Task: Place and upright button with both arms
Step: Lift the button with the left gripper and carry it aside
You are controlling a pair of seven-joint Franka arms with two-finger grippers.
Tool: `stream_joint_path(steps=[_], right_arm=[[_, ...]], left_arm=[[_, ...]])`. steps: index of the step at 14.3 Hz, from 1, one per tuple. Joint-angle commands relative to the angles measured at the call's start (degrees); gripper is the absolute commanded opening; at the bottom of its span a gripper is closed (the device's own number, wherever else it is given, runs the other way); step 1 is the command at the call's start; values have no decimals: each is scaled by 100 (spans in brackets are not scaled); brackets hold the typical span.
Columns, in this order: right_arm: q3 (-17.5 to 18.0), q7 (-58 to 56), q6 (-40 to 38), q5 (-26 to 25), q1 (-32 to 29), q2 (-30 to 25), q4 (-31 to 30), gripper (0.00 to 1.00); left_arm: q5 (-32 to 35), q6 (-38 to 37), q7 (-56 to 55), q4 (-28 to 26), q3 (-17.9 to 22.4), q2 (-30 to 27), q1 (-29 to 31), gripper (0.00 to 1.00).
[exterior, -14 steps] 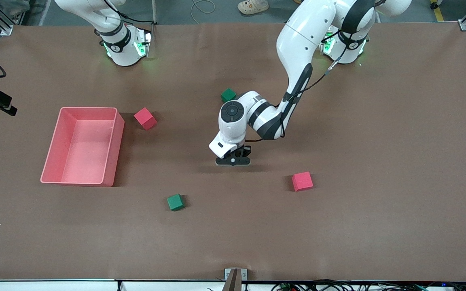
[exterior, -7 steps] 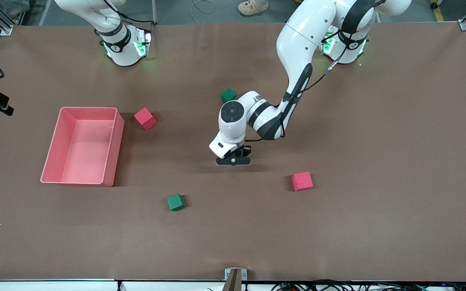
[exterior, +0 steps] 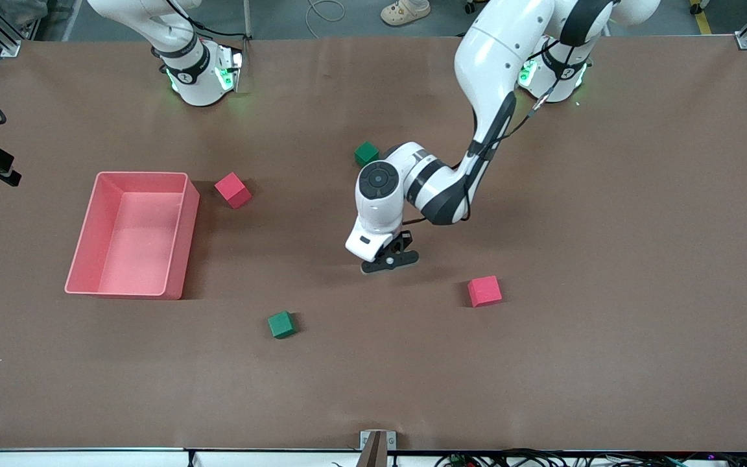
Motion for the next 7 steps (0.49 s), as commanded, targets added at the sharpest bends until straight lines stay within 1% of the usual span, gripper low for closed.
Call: stream_joint_path(steps=[1,3,6,7], right_arm=[[1,-28,38,-92,42,-46,-32,100],[1,-19,64,-84,59,-46,-32,100],[10,-19,196,-66,51,-3,-32,100],[1,-2,205,-48,51,-2,-32,100]], left_arm=[[61,-523,-387,-79,5,-385,164,0],[61,-910,-747,-105,-4,-621,314,0],[131,-1832,-1214,-176,-4,-1035,577,0],[132,-2018,-1284,-237,5,-1123,613,0]])
